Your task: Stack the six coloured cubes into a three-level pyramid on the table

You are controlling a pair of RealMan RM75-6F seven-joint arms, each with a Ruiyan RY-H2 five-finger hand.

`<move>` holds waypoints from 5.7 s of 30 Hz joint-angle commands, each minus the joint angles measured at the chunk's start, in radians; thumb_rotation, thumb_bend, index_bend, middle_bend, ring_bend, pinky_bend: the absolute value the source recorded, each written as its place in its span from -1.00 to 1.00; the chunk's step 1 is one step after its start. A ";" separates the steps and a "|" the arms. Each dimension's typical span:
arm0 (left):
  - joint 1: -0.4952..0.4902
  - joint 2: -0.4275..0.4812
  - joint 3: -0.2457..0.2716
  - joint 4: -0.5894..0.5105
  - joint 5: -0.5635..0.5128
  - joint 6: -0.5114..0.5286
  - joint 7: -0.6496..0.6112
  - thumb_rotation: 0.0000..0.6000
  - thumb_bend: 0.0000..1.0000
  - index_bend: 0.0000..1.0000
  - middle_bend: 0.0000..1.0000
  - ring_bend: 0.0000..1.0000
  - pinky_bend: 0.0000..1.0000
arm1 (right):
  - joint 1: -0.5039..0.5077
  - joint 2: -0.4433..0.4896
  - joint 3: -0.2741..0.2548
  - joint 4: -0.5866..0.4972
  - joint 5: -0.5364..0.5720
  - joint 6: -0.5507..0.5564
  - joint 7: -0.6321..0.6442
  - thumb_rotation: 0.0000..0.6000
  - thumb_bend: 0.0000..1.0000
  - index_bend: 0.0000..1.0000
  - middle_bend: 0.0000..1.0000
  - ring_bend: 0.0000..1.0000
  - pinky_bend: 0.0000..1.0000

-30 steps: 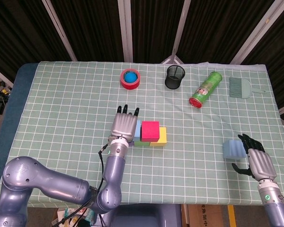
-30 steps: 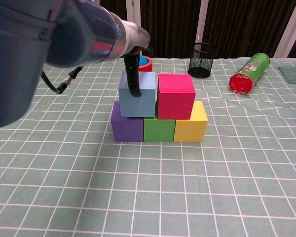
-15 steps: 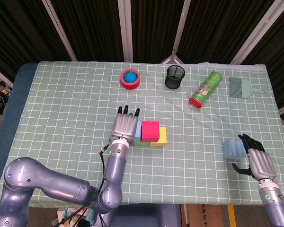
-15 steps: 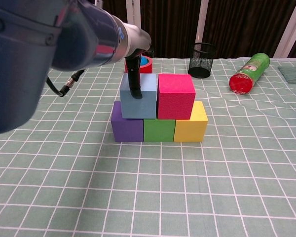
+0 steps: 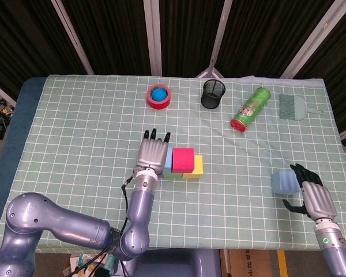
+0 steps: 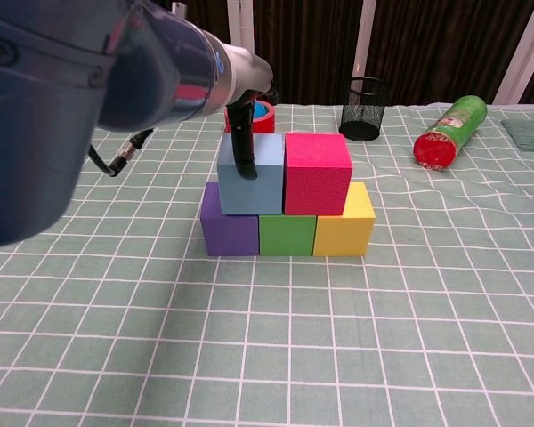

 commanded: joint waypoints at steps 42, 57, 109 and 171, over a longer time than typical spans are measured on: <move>0.021 -0.010 -0.013 -0.008 0.017 -0.004 0.010 1.00 -0.58 -1.00 -0.60 -0.96 -0.83 | 0.000 -0.003 -0.001 0.000 0.001 0.004 -0.007 1.00 -0.39 -1.00 -1.00 -1.00 -1.00; 0.077 0.050 -0.037 -0.091 0.061 0.019 -0.064 1.00 -0.90 -1.00 -0.81 -0.98 -0.85 | -0.001 0.001 -0.001 -0.002 -0.005 0.007 -0.003 1.00 -0.39 -1.00 -1.00 -1.00 -1.00; 0.949 0.670 0.431 -0.393 1.071 0.026 -0.900 1.00 -0.87 -1.00 -0.89 -0.98 -0.88 | 0.074 -0.082 0.017 0.062 -0.009 -0.016 -0.188 1.00 -0.39 -1.00 -1.00 -1.00 -1.00; 1.008 0.711 0.343 -0.393 1.074 -0.108 -0.925 1.00 -0.87 -1.00 -0.89 -0.98 -0.88 | 0.302 0.147 0.197 -0.265 0.310 -0.044 -0.425 1.00 -0.35 -1.00 -0.13 -0.45 -1.00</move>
